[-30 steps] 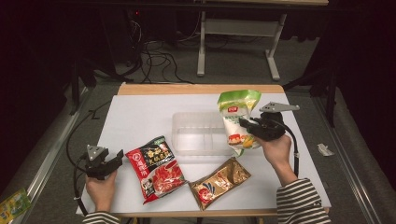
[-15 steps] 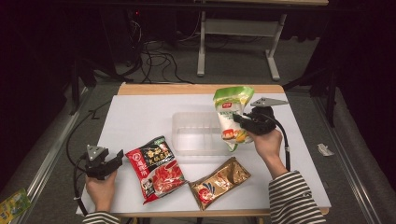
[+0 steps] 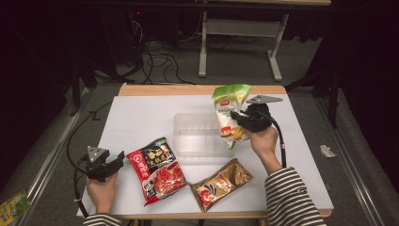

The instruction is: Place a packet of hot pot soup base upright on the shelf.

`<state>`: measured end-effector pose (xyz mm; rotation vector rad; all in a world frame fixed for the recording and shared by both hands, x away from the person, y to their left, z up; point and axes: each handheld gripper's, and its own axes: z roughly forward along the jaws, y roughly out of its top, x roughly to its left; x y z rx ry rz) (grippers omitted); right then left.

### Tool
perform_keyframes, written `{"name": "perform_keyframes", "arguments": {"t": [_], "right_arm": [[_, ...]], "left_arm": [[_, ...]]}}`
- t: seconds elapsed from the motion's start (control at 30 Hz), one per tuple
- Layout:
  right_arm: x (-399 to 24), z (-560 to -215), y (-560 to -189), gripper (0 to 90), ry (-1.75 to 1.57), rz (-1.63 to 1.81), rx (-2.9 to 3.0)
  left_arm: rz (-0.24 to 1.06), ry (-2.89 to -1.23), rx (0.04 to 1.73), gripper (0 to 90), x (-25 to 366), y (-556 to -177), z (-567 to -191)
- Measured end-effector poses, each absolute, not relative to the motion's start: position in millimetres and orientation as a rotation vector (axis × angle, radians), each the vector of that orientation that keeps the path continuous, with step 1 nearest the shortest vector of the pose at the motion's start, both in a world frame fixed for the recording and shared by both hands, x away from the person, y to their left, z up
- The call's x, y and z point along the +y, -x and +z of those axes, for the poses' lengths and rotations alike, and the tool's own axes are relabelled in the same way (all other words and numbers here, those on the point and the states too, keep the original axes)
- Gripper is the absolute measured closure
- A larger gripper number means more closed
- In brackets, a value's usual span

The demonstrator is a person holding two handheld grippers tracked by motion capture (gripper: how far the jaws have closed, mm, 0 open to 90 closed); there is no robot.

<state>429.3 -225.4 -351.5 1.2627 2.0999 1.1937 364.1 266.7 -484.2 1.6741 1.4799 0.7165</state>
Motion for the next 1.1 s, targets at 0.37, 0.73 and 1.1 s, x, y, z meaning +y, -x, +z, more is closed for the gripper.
{"name": "perform_keyframes", "arguments": {"t": [0.37, 0.73, 1.1], "right_arm": [[-211.0, -356.2, -436.8, 78.6, -1.250, 1.143, 2.096], [-201.7, -369.8, -443.0, 76.5, -1.253, 1.072, 2.121], [-201.6, -371.3, -443.6, 72.6, -1.244, 1.042, 2.160]], "left_arm": [[0.715, -1.673, 1.478, 38.9, 266.8, -363.9, -484.1], [0.715, -1.674, 1.475, 38.9, 266.8, -363.7, -484.1], [0.714, -1.677, 1.475, 38.9, 266.8, -363.8, -484.0]]}}
